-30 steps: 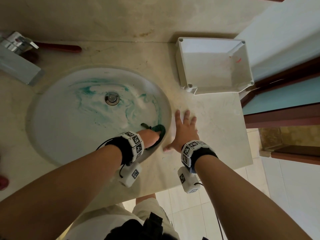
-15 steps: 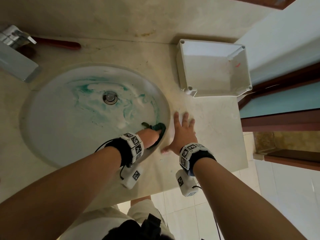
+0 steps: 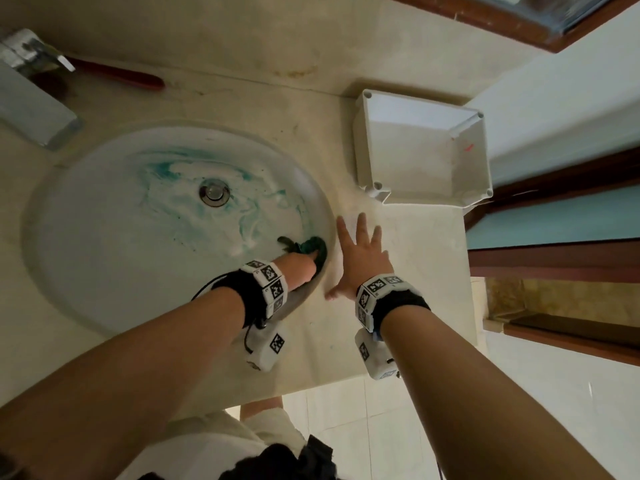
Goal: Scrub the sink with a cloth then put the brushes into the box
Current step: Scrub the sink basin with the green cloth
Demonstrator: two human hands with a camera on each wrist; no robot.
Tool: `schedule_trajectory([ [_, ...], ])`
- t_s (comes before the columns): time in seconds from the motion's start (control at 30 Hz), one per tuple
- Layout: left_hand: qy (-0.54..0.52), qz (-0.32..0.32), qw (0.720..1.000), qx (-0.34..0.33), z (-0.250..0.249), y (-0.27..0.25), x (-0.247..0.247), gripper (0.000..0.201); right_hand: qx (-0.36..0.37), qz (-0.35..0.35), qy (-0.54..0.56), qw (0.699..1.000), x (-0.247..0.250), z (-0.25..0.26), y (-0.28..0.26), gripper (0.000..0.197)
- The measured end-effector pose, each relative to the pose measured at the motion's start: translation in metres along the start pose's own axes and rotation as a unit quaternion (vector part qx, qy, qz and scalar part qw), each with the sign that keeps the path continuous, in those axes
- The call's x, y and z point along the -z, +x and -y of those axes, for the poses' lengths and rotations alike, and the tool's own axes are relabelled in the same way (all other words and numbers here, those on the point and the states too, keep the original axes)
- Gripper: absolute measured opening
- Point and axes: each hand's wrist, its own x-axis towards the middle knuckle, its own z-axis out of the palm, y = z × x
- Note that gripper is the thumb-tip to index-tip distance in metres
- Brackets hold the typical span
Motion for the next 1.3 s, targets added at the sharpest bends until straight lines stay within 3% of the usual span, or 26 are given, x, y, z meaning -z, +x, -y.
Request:
schedule_trajectory([
  [0.1, -0.086, 0.016, 0.996, 0.036, -0.006, -0.010, -0.003, 0.045, 0.007, 0.014, 0.011, 1.000, 0.003, 0.001, 0.008, 0.152],
  [0.23, -0.054, 0.012, 0.998, 0.042, -0.009, -0.001, 0.015, 0.052, 0.004, 0.027, 0.017, 0.999, 0.004, 0.007, 0.013, 0.153],
  [0.33, -0.097, 0.000, 0.992, 0.078, -0.015, 0.008, 0.034, 0.062, 0.001, 0.034, 0.017, 0.999, 0.006, 0.009, 0.015, 0.153],
  [0.53, -0.148, 0.006, 0.988, 0.044, -0.006, 0.002, 0.013, 0.071, -0.003, 0.044, 0.007, 0.999, 0.007, 0.010, 0.014, 0.154],
  [0.73, -0.315, -0.016, 0.946, 0.077, -0.002, 0.018, 0.011, 0.093, 0.006, 0.042, 0.012, 0.999, 0.009, 0.011, 0.018, 0.154],
  [0.87, -0.380, -0.060, 0.917, 0.104, -0.001, 0.030, 0.027, 0.094, 0.005, 0.041, 0.015, 0.999, 0.007, 0.009, 0.018, 0.155],
  [1.03, -0.427, -0.078, 0.898, 0.069, -0.001, 0.018, 0.001, 0.087, 0.009, 0.044, 0.016, 0.999, 0.007, 0.008, 0.017, 0.154],
  [1.17, -0.425, -0.050, 0.902, 0.062, -0.001, 0.018, -0.009, 0.090, 0.012, 0.042, 0.017, 0.999, 0.008, 0.009, 0.018, 0.154],
  [1.3, -0.383, -0.072, 0.916, 0.099, -0.002, 0.034, 0.026, 0.083, 0.017, 0.038, 0.020, 0.999, 0.006, 0.007, 0.017, 0.155],
])
